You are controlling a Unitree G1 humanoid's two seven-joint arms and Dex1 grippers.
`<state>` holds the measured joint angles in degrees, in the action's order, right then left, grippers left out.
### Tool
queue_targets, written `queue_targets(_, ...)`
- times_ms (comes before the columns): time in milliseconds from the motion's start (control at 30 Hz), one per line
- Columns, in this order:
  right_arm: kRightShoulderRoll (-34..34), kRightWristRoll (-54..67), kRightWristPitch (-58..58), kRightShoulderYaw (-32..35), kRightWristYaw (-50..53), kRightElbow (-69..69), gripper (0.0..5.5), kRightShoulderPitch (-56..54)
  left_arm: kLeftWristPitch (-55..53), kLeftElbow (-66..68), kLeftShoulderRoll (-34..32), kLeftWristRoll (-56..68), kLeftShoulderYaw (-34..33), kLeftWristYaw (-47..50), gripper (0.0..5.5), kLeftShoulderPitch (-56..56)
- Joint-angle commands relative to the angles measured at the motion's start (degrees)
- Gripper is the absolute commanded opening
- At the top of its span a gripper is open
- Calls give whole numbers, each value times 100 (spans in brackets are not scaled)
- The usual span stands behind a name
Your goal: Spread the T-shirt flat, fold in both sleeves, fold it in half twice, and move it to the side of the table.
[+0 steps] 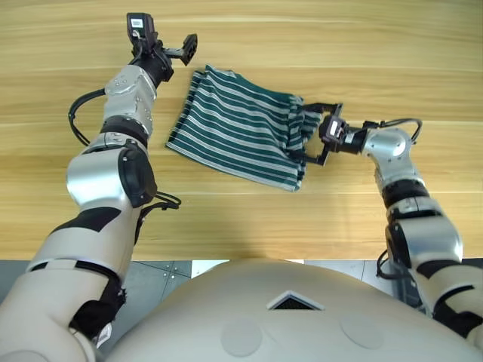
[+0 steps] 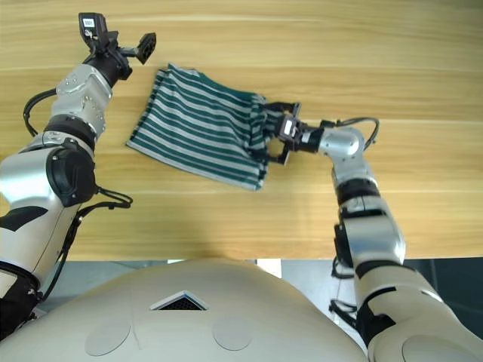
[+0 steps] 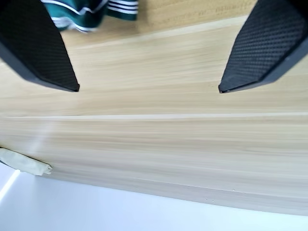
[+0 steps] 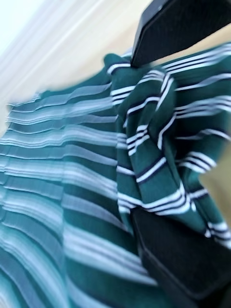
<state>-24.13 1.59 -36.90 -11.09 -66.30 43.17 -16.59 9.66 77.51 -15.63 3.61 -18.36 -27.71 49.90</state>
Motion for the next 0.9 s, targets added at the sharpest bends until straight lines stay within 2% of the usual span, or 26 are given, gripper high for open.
queue_targets(33,-900,1425,821,-339,-850,-3494,540,1687,33,-54,-97,-54,53,-40,538,-15)
queue_targets(133,-1465,2506,1095,-288,-924,-5739,540,2502,31,-58,-142,-48,46,-74,538,12)
queue_targets(233,-1544,2685,1260,-70,-833,-6075,540,2476,46,-64,-157,-58,56,-99,538,17)
queue_targets(300,-1408,2281,1456,61,-485,-5596,540,2081,60,-68,-144,-62,65,-110,538,20)
queue_targets(400,-1034,918,1702,-53,492,-4703,540,1222,87,-70,-128,-69,83,-124,538,1)
queue_targets(567,-305,-1527,1614,-524,2734,-2358,540,-475,134,-74,-85,-78,145,-119,538,-48)
queue_targets(733,-213,-2358,1237,-812,3690,-897,540,-931,145,-74,-32,-49,182,-97,538,-76)
queue_targets(900,-525,-2359,907,-792,3649,-255,540,-831,163,-81,-7,-32,198,-98,538,-75)
